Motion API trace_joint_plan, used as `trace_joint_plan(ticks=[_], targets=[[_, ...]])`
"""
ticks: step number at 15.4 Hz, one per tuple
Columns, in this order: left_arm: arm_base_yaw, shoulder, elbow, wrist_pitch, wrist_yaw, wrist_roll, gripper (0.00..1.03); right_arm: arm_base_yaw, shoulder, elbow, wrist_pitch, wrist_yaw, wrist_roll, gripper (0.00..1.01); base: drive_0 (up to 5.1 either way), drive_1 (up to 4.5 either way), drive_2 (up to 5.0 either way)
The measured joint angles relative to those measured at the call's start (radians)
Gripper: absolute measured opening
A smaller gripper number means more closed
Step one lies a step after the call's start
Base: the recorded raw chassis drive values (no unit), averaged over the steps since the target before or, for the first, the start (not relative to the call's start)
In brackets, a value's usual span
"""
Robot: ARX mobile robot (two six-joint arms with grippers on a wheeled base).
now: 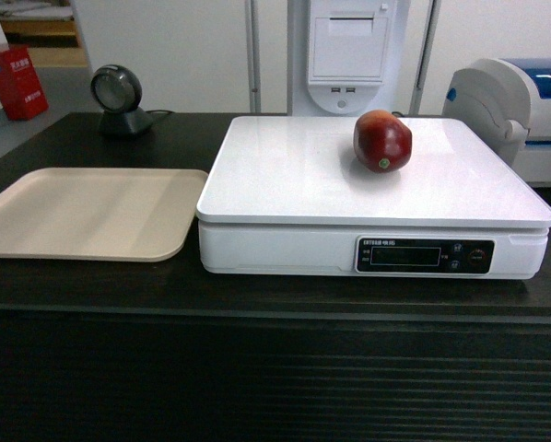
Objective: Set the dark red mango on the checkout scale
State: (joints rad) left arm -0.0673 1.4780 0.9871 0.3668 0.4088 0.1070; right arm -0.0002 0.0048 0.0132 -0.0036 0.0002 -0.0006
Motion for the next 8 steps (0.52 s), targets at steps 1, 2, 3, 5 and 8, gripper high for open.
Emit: trace_joint_plan(ticks=[1,2,3,5,8], targets=[[0.029,-0.046,-0.051,0.023,-0.045,-0.041,0.98,0.000,0.000,0.000,0.000,0.000,0.000,0.98,0.0,0.00,0.0],[0.035,-0.057,-0.061,0.026,-0.055,-0.050,0.98,0.000,0.000,0.000,0.000,0.000,0.000,0.98,0.0,0.00,0.0],[0.028,-0.110,-0.117,0.115,-0.208,-0.076,0.91,0.000,0.000,0.000,0.000,0.000,0.000,0.98,0.0,0.00,0.0],[0.016,-0.289,-0.290,0.138,-0.423,-0.089,0.69,0.000,0.000,0.000,0.000,0.000,0.000,0.98,0.0,0.00,0.0],[0.074,-0.501,-0.510,0.140,-0.417,-0.101,0.35,0.000,0.000,0.000,0.000,0.000,0.000,0.98,0.0,0.00,0.0]])
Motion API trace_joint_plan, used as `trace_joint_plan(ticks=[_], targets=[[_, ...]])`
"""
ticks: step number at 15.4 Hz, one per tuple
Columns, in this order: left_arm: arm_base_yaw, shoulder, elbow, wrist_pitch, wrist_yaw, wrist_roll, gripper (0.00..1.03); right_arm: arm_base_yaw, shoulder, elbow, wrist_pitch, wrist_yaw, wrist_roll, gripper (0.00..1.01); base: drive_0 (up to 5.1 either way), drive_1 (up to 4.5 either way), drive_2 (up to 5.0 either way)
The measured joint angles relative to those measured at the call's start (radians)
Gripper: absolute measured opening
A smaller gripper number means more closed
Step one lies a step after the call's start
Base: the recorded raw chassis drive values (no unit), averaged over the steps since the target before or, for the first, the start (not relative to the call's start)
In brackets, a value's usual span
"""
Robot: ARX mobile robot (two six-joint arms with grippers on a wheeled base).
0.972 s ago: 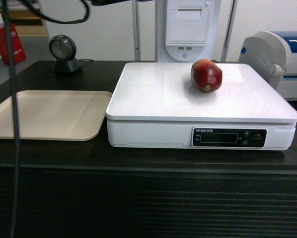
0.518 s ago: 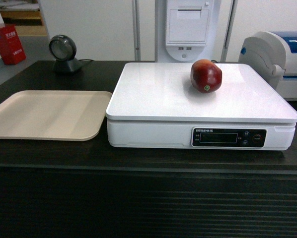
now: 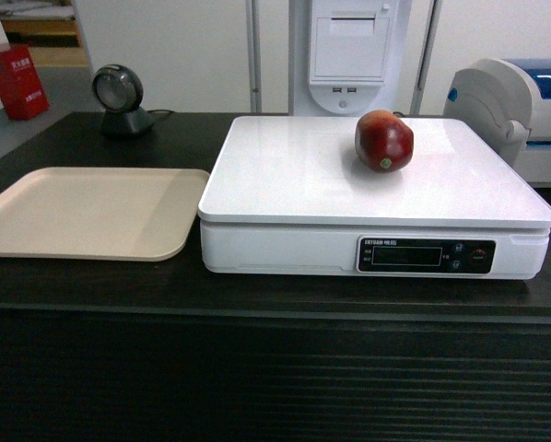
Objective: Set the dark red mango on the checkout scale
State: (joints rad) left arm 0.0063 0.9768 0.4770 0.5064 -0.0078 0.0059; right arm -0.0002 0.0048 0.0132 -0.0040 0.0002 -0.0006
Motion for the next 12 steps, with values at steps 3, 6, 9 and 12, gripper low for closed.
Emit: trace_joint_plan(ticks=[3,6,9,12], targets=[[-0.006,-0.096,-0.149,0.043,0.008,-0.003,0.01,0.000,0.000,0.000,0.000,0.000,0.000,0.98,0.0,0.00,0.0],[-0.006,-0.192,-0.257,0.055,0.007,-0.003,0.02,0.000,0.000,0.000,0.000,0.000,0.000,0.98,0.0,0.00,0.0],[-0.006,-0.281,-0.328,0.037,0.007,-0.003,0.02,0.000,0.000,0.000,0.000,0.000,0.000,0.98,0.0,0.00,0.0],[-0.006,-0.377,-0.379,-0.009,0.007,-0.003,0.02,0.000,0.000,0.000,0.000,0.000,0.000,0.98,0.0,0.00,0.0]])
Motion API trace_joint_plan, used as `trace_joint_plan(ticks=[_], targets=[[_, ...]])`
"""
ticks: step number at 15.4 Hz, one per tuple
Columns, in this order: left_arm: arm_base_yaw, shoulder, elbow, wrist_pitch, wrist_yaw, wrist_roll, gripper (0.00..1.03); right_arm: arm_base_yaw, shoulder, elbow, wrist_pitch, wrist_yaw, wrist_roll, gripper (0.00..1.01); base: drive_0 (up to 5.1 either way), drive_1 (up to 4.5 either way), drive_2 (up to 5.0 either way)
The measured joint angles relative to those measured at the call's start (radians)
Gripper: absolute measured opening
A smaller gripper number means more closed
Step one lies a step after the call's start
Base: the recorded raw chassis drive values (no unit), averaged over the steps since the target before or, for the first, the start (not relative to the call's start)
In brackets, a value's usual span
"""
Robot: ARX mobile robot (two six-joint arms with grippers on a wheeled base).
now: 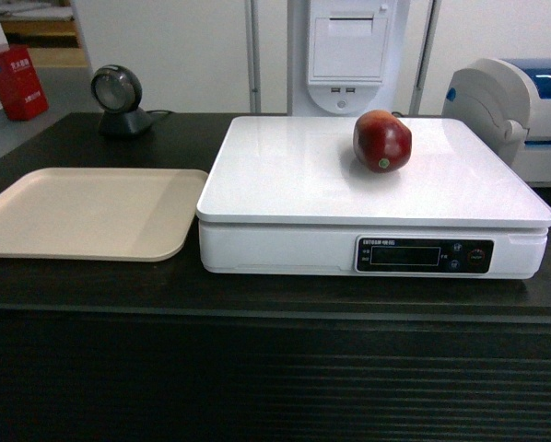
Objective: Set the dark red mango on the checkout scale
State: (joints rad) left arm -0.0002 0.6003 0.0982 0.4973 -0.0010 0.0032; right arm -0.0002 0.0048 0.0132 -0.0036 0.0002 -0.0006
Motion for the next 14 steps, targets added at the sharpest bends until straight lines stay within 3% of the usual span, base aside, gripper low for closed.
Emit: trace_joint_plan(ticks=[10,14], targets=[[0.000,-0.307,-0.089,-0.200,0.000,0.000,0.02,0.000,0.000,0.000,0.000,0.000,0.000,0.98,0.0,0.00,0.0],[0.000,-0.331,-0.089,-0.229,0.000,0.000,0.02,0.000,0.000,0.000,0.000,0.000,0.000,0.98,0.0,0.00,0.0]])
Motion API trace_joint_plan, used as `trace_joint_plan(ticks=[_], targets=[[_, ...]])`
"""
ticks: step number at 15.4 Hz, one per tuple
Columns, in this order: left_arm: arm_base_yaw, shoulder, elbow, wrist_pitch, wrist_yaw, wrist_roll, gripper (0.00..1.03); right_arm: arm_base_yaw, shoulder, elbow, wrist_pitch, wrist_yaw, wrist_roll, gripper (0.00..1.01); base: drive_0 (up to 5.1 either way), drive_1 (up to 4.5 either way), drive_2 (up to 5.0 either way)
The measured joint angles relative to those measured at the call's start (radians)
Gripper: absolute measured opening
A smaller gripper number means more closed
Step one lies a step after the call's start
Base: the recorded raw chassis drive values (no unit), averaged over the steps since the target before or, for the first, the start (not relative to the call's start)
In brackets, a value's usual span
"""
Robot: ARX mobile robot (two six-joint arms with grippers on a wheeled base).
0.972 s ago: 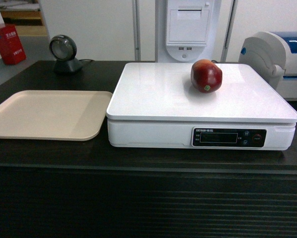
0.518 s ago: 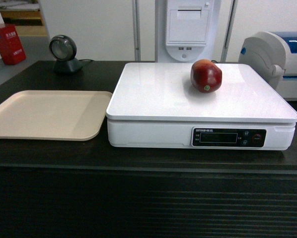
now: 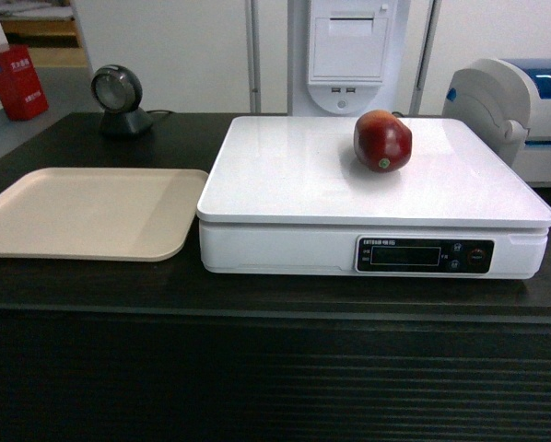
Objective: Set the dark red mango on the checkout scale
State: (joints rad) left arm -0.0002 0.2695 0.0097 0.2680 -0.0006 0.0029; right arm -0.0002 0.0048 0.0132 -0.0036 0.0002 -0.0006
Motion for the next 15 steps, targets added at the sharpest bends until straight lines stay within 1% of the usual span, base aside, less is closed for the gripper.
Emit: trace_joint_plan(ticks=[3,8,9,10,15], targets=[[0.000,-0.014,0.000,-0.014,0.000,0.000,0.02,0.000,0.000,0.000,0.000,0.000,0.000,0.98,0.0,0.00,0.0],[0.000,-0.098,0.000,-0.093,0.000,0.000,0.02,0.000,0.000,0.000,0.000,0.000,0.000,0.98,0.0,0.00,0.0],[0.000,-0.179,0.001,-0.219,0.000,0.000,0.02,0.000,0.000,0.000,0.000,0.000,0.000,0.98,0.0,0.00,0.0],[0.000,-0.262,0.001,-0.259,0.001,0.000,0.02,0.000,0.000,0.000,0.000,0.000,0.000,0.98,0.0,0.00,0.0],[0.000,-0.260,0.001,-0.272,0.000,0.000,0.02,0.000,0.000,0.000,0.000,0.000,0.000,0.98,0.0,0.00,0.0]])
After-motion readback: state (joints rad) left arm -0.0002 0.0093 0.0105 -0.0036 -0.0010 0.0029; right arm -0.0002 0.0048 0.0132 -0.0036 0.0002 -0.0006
